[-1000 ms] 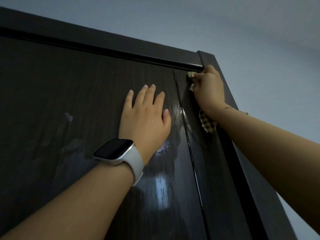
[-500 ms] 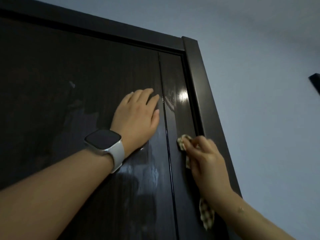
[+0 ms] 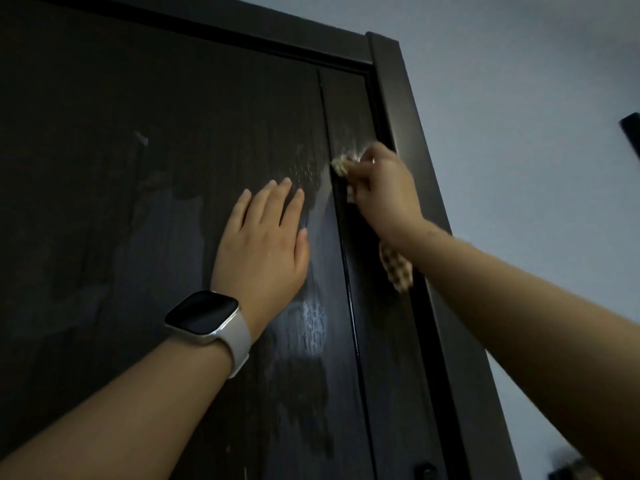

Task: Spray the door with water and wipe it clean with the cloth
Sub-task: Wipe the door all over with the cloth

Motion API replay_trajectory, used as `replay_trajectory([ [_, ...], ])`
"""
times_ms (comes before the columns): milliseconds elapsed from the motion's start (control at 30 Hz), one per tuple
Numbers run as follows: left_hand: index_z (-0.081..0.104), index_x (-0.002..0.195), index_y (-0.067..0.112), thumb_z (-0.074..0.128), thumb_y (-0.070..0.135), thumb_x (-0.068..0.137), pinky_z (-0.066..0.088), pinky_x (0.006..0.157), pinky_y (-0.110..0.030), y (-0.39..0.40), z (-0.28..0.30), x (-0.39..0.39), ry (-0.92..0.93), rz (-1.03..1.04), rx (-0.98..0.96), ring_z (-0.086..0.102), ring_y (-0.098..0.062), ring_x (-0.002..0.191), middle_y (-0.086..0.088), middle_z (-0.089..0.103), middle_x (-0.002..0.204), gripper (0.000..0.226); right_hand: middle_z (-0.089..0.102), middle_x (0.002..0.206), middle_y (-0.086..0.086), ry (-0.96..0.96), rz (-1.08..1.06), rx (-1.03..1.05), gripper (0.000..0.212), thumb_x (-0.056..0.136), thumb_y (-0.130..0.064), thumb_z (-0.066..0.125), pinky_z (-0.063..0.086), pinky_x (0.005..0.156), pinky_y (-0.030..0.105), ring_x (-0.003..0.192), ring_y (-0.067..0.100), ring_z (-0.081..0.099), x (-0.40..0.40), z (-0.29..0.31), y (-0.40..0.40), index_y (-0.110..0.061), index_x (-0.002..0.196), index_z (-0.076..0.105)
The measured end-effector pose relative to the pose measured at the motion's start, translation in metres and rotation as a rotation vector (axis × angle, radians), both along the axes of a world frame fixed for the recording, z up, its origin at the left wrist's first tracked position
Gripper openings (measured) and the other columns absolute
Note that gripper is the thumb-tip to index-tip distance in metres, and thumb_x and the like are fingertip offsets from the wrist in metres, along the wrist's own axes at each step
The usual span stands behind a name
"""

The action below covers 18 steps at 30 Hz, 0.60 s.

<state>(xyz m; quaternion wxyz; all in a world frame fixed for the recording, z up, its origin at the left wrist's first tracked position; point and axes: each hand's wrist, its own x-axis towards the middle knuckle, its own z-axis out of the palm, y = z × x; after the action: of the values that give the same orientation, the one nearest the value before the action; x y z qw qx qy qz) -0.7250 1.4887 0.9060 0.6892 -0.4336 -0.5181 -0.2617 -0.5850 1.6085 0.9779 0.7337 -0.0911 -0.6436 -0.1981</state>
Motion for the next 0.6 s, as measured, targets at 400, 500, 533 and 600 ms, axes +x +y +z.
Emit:
replay_trajectory([
  [400,0.043,0.146,0.006,0.03,0.032,0.098,0.024,0.119,-0.048,0.003,-0.003,-0.003,0.007,0.015,0.01,0.036,-0.028,0.142,-0.014,0.041,0.151,0.056,0.051,0.093,0.004,-0.108,0.006,0.115,0.033,0.091,-0.008,0.051,0.039,0.066,0.026,0.083,0.018,0.047,0.012,-0.171,0.009,-0.009,0.118,0.07],
  [500,0.042,0.147,0.006,0.031,0.031,0.099,0.022,0.12,-0.048,0.002,-0.002,-0.001,0.011,0.023,0.0,0.035,-0.029,0.142,-0.015,0.041,0.152,0.055,0.05,0.099,0.0,-0.171,-0.012,0.068,0.038,0.084,-0.001,0.06,0.042,0.068,0.024,0.085,0.016,0.049,0.02,-0.229,0.02,-0.008,0.121,0.069],
  [533,0.042,0.147,0.006,0.031,0.031,0.098,0.022,0.12,-0.048,0.002,-0.002,-0.001,0.006,0.024,0.001,0.035,-0.029,0.142,-0.015,0.041,0.152,0.055,0.051,0.1,0.0,-0.192,-0.016,0.062,0.039,0.084,-0.001,0.061,0.043,0.069,0.023,0.086,0.016,0.05,0.022,-0.244,0.021,-0.008,0.121,0.069],
  [600,0.042,0.147,0.006,0.031,0.031,0.098,0.021,0.12,-0.048,0.001,-0.002,-0.001,-0.001,0.031,0.002,0.034,-0.03,0.142,-0.015,0.04,0.152,0.056,0.055,0.1,0.003,-0.229,0.012,0.06,0.033,0.089,-0.005,0.056,0.047,0.068,0.028,0.085,0.02,0.054,0.027,-0.265,0.022,-0.007,0.119,0.069],
])
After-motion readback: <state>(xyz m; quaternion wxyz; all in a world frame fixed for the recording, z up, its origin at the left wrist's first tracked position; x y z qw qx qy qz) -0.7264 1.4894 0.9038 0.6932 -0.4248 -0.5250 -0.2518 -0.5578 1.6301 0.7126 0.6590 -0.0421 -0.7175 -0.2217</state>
